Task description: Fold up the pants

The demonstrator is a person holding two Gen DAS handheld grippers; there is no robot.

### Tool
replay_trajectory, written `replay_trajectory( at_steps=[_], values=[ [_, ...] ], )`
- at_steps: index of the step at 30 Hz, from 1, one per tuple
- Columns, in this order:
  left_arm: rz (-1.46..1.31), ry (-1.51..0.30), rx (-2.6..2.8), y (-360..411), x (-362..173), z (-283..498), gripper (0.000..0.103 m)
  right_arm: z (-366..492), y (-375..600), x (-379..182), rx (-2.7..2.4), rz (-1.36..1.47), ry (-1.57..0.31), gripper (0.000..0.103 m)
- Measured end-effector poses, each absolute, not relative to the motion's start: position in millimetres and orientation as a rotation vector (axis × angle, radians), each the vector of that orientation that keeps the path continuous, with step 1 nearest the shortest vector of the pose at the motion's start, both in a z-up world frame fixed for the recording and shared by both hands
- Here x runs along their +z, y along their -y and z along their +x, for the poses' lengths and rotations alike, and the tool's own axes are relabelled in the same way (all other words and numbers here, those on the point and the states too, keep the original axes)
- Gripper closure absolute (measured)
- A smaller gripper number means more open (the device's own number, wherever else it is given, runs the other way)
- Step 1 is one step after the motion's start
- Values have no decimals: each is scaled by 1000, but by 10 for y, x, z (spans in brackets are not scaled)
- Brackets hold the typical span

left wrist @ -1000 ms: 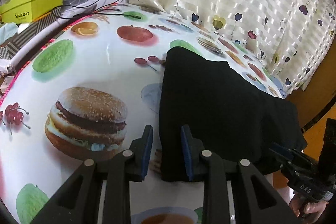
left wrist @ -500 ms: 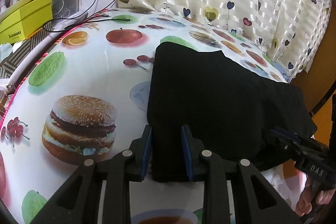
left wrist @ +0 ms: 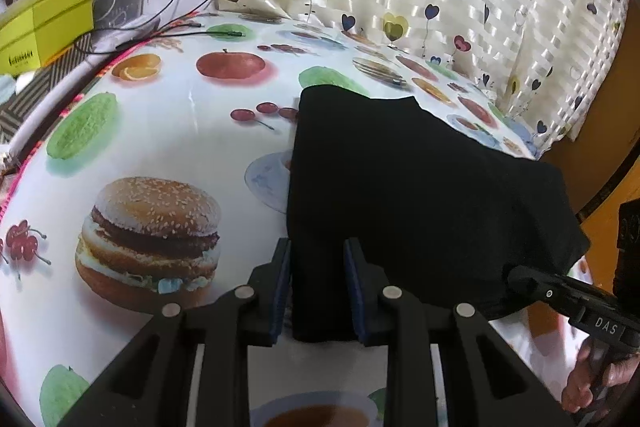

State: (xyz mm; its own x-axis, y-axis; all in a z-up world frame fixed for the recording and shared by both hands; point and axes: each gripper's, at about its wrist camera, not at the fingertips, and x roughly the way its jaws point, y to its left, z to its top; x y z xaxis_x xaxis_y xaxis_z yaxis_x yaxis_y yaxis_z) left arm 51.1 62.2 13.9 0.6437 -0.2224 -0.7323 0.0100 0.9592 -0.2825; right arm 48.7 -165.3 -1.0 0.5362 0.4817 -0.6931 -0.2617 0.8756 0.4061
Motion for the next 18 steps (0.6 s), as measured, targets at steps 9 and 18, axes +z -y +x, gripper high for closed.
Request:
replay_trajectory(
  at_steps=[9, 18],
  values=[
    [-375, -832, -128, -789, 208, 550, 75, 353, 1783, 142, 495, 307, -773, 84],
    [-187, -852, -138, -460, 182, 545, 75, 455, 1833, -9, 385, 253, -863, 84]
  ],
)
